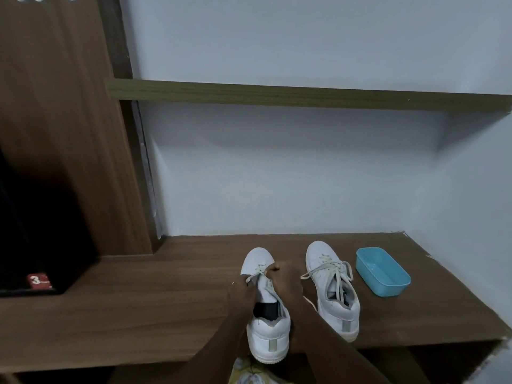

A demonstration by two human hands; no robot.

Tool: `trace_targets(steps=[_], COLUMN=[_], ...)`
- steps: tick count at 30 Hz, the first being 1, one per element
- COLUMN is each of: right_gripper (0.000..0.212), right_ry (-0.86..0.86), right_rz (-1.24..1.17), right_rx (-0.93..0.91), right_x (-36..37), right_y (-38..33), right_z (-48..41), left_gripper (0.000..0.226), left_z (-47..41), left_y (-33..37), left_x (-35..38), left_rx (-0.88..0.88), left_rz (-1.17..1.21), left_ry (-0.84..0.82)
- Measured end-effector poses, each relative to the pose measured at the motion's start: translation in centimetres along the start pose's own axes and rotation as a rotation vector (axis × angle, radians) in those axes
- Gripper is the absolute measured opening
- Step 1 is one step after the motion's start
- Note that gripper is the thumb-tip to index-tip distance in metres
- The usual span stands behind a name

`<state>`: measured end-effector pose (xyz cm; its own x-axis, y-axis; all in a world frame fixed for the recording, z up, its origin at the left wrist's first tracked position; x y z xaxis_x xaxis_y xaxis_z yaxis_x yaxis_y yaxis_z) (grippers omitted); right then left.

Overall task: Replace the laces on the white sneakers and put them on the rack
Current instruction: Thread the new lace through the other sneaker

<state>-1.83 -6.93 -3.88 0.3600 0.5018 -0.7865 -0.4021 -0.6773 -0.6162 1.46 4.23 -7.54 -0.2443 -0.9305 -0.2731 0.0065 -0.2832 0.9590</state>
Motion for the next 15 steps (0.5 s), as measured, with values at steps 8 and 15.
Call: trace_targets(steps=[8, 15], right_gripper=[0.027, 0.028], right_ry=[-0.005, 0.051], right_rz=[0.262, 0.332], right_rx=[-0.032, -0.036], right_x=[2.5, 3.1], right_y=[-0.3, -0.2], right_z=[-0.2, 0.0], left_gripper=[0.024, 0.023], left_z=[-0.8, -0.4], left_y=[-1.0, -1.1], left_x=[-0.4, -0.7], left_rx=[-0.091, -0.124], left_rz=[0.155, 0.282], left_ry=[-0.023, -0.035])
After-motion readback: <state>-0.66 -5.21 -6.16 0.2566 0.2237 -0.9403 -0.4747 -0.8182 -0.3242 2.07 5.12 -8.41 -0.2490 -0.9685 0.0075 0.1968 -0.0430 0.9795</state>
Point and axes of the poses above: each hand's wrist, its own z-axis away from the middle knuckle, its own x-axis out of the palm, y = z × x, the point moved 3 cm from there along -z, towards the middle knuckle, and after that the axes turned 15 degrees about z, right-handed, at the moved point
